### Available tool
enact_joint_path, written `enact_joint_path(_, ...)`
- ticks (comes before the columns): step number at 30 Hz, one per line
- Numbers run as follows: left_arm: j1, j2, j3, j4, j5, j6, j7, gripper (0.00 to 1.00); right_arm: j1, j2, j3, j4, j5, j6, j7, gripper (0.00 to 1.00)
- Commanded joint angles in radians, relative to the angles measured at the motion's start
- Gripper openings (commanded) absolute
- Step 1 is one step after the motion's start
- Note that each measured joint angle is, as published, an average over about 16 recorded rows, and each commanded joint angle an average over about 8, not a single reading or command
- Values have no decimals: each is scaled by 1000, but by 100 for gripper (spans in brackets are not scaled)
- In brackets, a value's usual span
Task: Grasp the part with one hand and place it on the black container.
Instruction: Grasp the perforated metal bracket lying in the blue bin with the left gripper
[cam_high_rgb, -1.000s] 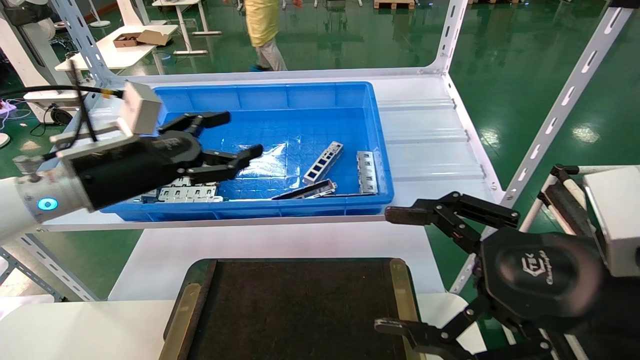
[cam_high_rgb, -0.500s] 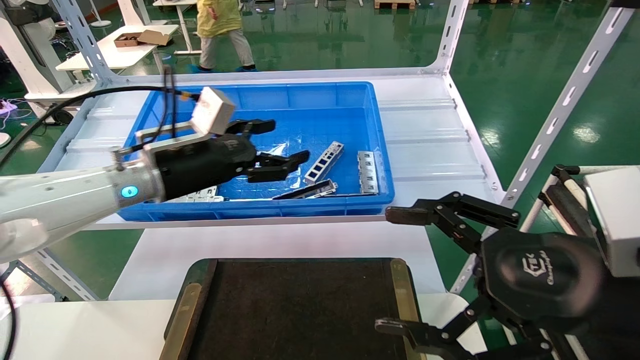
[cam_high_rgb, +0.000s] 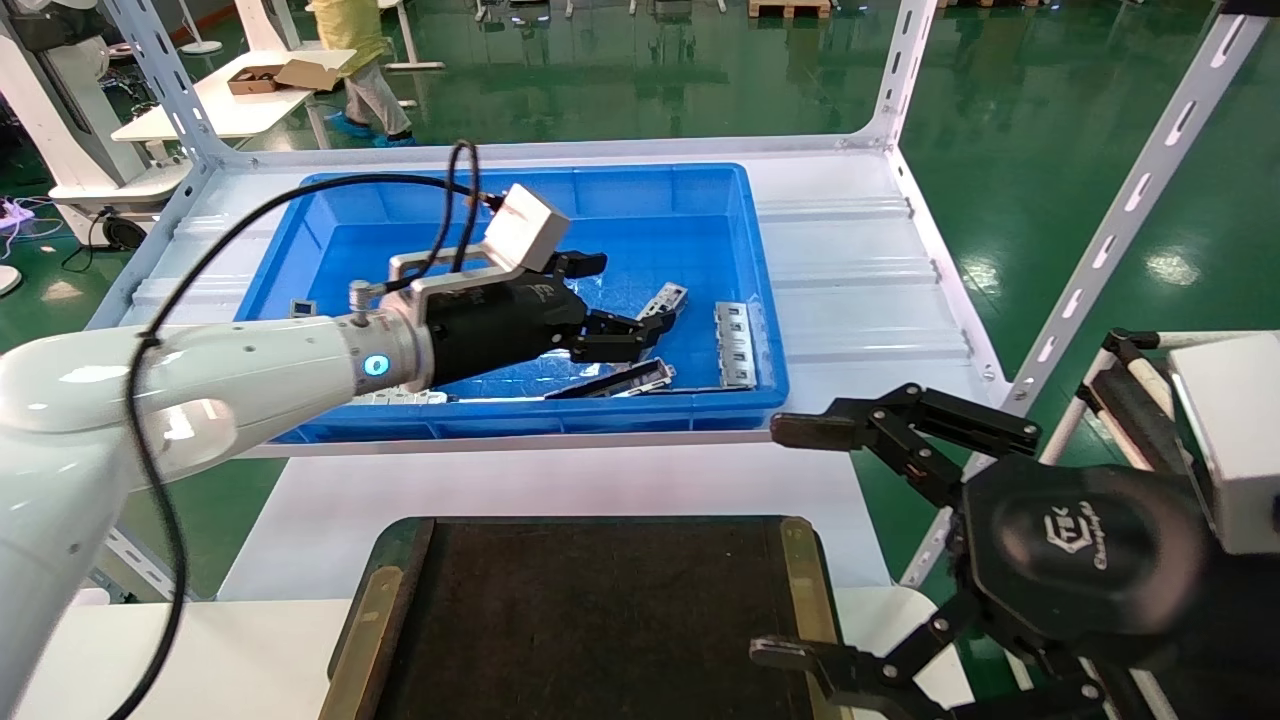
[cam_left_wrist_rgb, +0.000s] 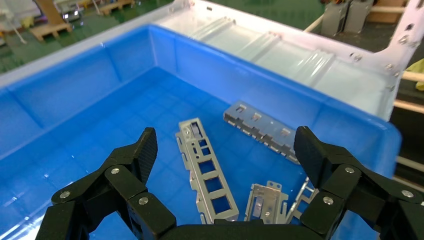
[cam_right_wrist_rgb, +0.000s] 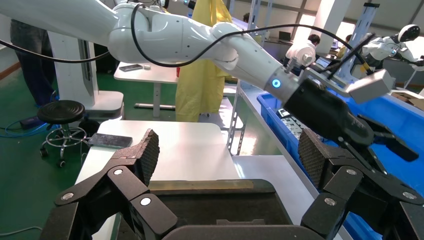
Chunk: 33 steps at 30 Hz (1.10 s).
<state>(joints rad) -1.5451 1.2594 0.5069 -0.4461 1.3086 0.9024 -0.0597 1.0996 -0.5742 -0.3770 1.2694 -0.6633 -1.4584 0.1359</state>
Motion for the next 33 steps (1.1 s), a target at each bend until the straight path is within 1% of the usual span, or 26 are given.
enact_joint_path(1, -15, 21, 7, 34, 12, -12, 3, 100, 0, 0, 0, 0, 0, 0, 0, 100)
enact_joint_path(8, -52, 72, 22, 141, 30, -49, 17, 100, 0, 0, 0, 0, 0, 0, 0, 100)
enact_joint_path(9, -56, 76, 24, 153, 32, -53, 19, 100, 0, 0, 0, 0, 0, 0, 0, 98)
enact_joint_path(10, -60, 81, 27, 163, 33, -57, 21, 100, 0, 0, 0, 0, 0, 0, 0, 90)
enact_joint_path(11, -62, 84, 30, 172, 33, -61, 24, 97, 0, 0, 0, 0, 0, 0, 0, 77)
enact_joint_path(12, -64, 87, 33, 180, 33, -64, 25, 90, 0, 0, 0, 0, 0, 0, 0, 65)
enact_joint_path(13, -66, 89, 36, 186, 33, -67, 26, 80, 0, 0, 0, 0, 0, 0, 0, 52)
enact_joint_path(16, -68, 94, 46, 199, 30, -78, 27, 42, 0, 0, 0, 0, 0, 0, 0, 15)
enact_joint_path(17, -68, 96, 49, 202, 28, -82, 25, 30, 0, 0, 0, 0, 0, 0, 0, 5)
enact_joint_path(18, -68, 96, 53, 204, 26, -85, 24, 17, 0, 0, 0, 0, 0, 0, 0, 0)
enact_joint_path(19, -68, 97, 57, 205, 24, -89, 21, 8, 0, 0, 0, 0, 0, 0, 0, 0)
enact_joint_path(20, -68, 98, 61, 206, 22, -92, 18, 3, 0, 0, 0, 0, 0, 0, 0, 0)
enact_joint_path(21, -68, 99, 66, 207, 20, -95, 14, 0, 0, 0, 0, 0, 0, 0, 0, 0)
enact_joint_path(33, -55, 101, 137, 185, 1, -131, -20, 0, 0, 0, 0, 0, 0, 0, 0, 0)
